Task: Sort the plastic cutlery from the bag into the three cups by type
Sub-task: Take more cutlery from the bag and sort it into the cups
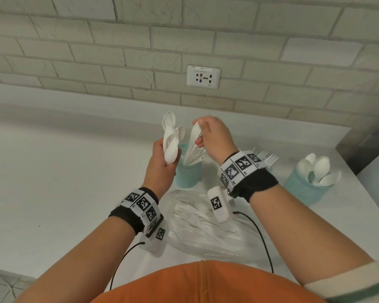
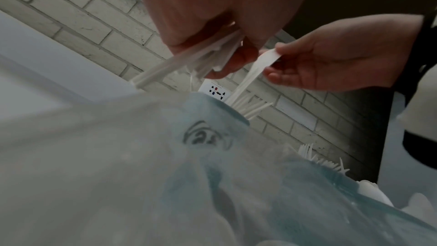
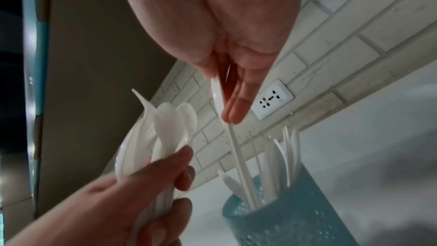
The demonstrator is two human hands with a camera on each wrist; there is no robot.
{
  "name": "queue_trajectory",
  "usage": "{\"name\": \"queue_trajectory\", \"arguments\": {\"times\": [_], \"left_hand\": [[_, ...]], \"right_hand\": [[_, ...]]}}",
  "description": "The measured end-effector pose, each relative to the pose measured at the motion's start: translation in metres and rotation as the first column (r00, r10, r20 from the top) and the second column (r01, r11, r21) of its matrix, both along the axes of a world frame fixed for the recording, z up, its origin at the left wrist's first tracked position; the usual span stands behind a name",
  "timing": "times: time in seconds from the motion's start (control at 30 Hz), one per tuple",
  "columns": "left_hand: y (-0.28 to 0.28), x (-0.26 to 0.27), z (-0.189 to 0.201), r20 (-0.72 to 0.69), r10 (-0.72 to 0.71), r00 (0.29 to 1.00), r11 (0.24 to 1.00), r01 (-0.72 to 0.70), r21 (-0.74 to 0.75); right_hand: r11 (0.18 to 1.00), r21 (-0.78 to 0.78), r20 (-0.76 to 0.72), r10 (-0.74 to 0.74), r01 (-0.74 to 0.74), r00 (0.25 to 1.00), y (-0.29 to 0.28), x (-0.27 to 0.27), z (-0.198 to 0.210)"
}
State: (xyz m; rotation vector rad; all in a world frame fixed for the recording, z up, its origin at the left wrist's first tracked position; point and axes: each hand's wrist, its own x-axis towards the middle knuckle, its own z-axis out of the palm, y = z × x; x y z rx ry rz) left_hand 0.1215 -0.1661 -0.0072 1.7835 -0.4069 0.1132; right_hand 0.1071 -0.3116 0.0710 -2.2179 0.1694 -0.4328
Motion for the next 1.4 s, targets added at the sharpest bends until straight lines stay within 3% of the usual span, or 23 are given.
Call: {"name": "queue_trajectory", "arguments": {"times": [0.1, 0.23, 0.3, 0.5, 0.63, 0.8, 0.87, 0.93, 1.0, 1.07, 1.13, 1.2, 1.27, 1.4], "left_hand": [[0.0, -0.002, 0.006, 0.034, 0.028, 0.999, 0.998, -0.029, 0.048], [-0.004, -0.004, 0.012, 0.052, 0.046, 0.998, 0.996, -0.05, 0.071], [-0.008, -0.005, 0.013, 0.042, 0.033, 0.999, 0.997, -0.036, 0.072], [-0.014, -0.008, 0.012, 0.038, -0.002, 0.999, 0.998, -0.001, 0.07], [-0.014, -0.007, 0.009, 0.048, -0.011, 0.999, 0.994, 0.006, 0.109], [-0.016, -0.011, 0.011, 0.072, -0.041, 0.997, 0.987, 0.03, 0.157], [-0.019, -0.015, 0.014, 0.083, -0.059, 0.995, 0.985, 0.044, 0.169], [-0.022, -0.019, 0.016, 0.103, -0.073, 0.992, 0.981, 0.053, 0.189], [-0.025, -0.023, 0.018, 0.119, -0.085, 0.989, 0.973, 0.056, 0.226], [-0.029, -0.027, 0.021, 0.128, -0.107, 0.986, 0.964, 0.072, 0.256], [-0.032, -0.029, 0.023, 0.122, -0.143, 0.982, 0.962, 0.108, 0.252], [-0.035, -0.03, 0.023, 0.113, -0.17, 0.979, 0.961, 0.139, 0.237], [-0.038, -0.03, 0.023, 0.102, -0.188, 0.977, 0.962, 0.162, 0.219], [-0.045, -0.032, 0.022, 0.036, -0.241, 0.97, 0.957, 0.231, 0.179]], "right_hand": [[1.0, 0.011, -0.043, 0.014, -0.014, 0.999, 0.007, -0.007, -0.002], [0.989, 0.145, 0.115, 0.025, -0.041, 0.993, 0.019, -0.025, 0.005], [0.98, 0.187, 0.116, 0.047, -0.069, 0.992, 0.027, -0.032, 0.003], [0.973, 0.229, 0.198, -0.079, 0.033, 0.977, 0.019, -0.034, 0.005], [0.936, 0.352, 0.318, -0.098, -0.021, 0.943, 0.011, -0.041, 0.032], [0.966, 0.254, 0.448, -0.075, -0.046, 0.891, 0.001, -0.048, 0.056], [0.968, 0.243, 0.383, -0.036, -0.063, 0.923, 0.0, -0.046, 0.048], [0.967, 0.251, 0.225, -0.017, -0.041, 0.974, 0.0, -0.043, 0.036], [0.984, 0.174, 0.107, -0.07, 0.05, 0.992, -0.001, -0.041, 0.025], [0.99, 0.052, 0.09, -0.134, 0.13, 0.987, -0.004, -0.042, 0.019], [0.989, 0.031, 0.146, -0.15, 0.147, 0.978, -0.008, -0.045, 0.02], [0.984, 0.13, 0.252, -0.153, 0.123, 0.956, -0.012, -0.054, 0.031], [0.968, 0.224, 0.394, -0.199, 0.117, 0.897, -0.02, -0.066, 0.051], [0.961, 0.231, 0.554, -0.256, 0.148, 0.793, -0.052, -0.091, 0.082]]}}
